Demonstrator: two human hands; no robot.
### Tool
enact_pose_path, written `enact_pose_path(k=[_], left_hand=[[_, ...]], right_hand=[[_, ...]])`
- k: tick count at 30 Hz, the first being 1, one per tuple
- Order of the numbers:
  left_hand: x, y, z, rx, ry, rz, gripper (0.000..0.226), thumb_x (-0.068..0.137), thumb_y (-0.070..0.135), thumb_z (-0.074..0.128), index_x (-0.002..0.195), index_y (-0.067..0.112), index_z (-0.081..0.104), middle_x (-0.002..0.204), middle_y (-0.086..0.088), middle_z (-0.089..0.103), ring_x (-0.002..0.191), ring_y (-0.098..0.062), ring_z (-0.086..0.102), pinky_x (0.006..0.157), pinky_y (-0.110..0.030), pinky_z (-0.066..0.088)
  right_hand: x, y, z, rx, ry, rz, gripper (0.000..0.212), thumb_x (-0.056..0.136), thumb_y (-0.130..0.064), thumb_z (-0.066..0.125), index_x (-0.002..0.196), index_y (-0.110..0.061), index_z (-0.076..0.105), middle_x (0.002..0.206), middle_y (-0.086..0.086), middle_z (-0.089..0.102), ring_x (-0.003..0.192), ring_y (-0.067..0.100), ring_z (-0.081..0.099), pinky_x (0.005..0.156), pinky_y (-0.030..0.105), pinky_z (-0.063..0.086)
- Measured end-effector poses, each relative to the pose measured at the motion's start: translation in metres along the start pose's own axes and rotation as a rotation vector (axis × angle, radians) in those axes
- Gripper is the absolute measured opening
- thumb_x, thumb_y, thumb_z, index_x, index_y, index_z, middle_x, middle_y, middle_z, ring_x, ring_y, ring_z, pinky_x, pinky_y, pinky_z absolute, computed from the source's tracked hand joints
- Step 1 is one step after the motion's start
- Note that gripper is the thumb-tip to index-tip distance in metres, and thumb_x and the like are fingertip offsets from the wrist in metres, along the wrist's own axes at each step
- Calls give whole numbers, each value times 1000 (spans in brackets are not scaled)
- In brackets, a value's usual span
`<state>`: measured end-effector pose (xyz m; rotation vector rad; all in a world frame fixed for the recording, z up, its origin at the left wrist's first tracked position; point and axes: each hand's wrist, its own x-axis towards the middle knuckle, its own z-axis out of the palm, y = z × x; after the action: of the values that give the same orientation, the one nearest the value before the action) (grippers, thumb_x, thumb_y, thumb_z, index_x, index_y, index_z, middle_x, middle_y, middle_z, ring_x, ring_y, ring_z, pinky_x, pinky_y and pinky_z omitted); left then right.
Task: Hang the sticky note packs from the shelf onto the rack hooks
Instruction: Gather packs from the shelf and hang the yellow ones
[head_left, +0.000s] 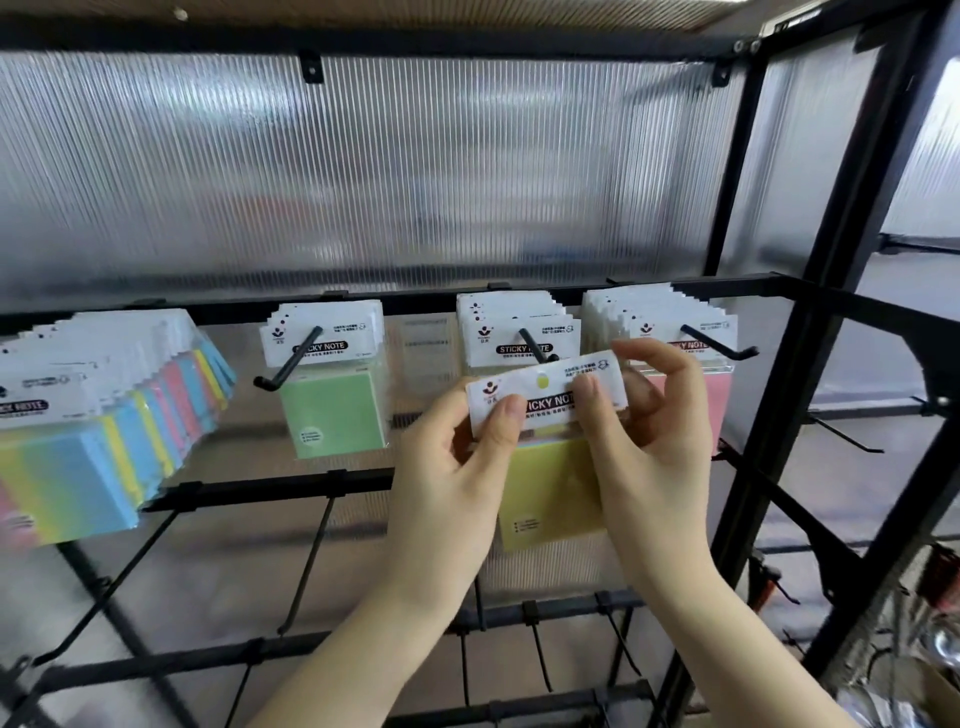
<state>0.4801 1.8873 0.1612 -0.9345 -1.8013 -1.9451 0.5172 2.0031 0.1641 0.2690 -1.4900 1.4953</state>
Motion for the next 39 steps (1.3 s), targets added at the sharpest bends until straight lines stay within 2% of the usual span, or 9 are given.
enact_pose_path(k=[6,9,13,17,22,26,29,32,39], left_hand=[[13,5,6,23,-1,14,28,89,32,55,83,7,63,81,-3,69,76,-6,62,69,-23,48],[15,5,8,14,-8,7,38,88,35,55,86,-3,60,82,-14,67,76,-23,62,71,-36,50],[16,4,9,15,-3,-12,32,89,32,56,86,0,62,81,-5,69,73,-7,61,68,-22,47],[18,4,10,40,13,-3,40,90,31,55,80,-8,54,75,-19,59,65,-10,50,61,-23,41],[20,-1,13,64,31,0,48,89,36,51,84,-12,55,81,-26,61,75,-33,57,70,-44,46],[21,-13,13,154,88,4,31,93,22,57,69,8,44,58,-3,42,54,-12,41,54,-23,35],[23,-25,12,196,153,-7,13,88,19,62,85,20,49,73,5,52,67,-10,52,63,-14,42],[25,-38,10,221,201,-27,21,86,15,66,98,20,50,88,2,56,82,-14,57,74,-21,48],[29,-62,13,231,215,-73,24,86,15,67,101,20,49,87,10,56,75,5,54,70,-10,45]], right_hand=[[10,-7,2,-101,42,-9,27,88,-16,61,103,-34,47,98,5,67,74,27,62,65,38,49],[12,-3,-1,-148,30,-34,30,92,-8,60,103,-32,48,79,-13,62,65,11,55,60,24,45],[14,2,-3,-224,-11,-50,23,92,-9,58,96,-31,52,61,-9,44,57,6,41,54,17,34],[17,4,-3,-229,-31,-43,22,92,-6,59,90,-27,54,61,-11,53,57,3,46,57,13,35],[20,8,-4,-288,-24,-53,19,91,-4,60,86,-22,57,67,-12,58,60,2,49,59,10,37],[19,17,-5,-355,-57,-18,21,91,-7,60,87,-27,56,72,-12,60,64,4,53,61,11,38],[18,25,-6,-543,-51,-119,26,87,-2,64,96,-26,57,100,-10,51,91,4,51,76,21,44],[18,35,-9,-670,-30,-198,33,81,5,68,108,-11,60,115,-3,38,113,14,41,97,31,39],[22,55,-7,-705,-163,-150,48,81,8,64,124,-9,51,124,-3,38,116,14,43,96,31,45]])
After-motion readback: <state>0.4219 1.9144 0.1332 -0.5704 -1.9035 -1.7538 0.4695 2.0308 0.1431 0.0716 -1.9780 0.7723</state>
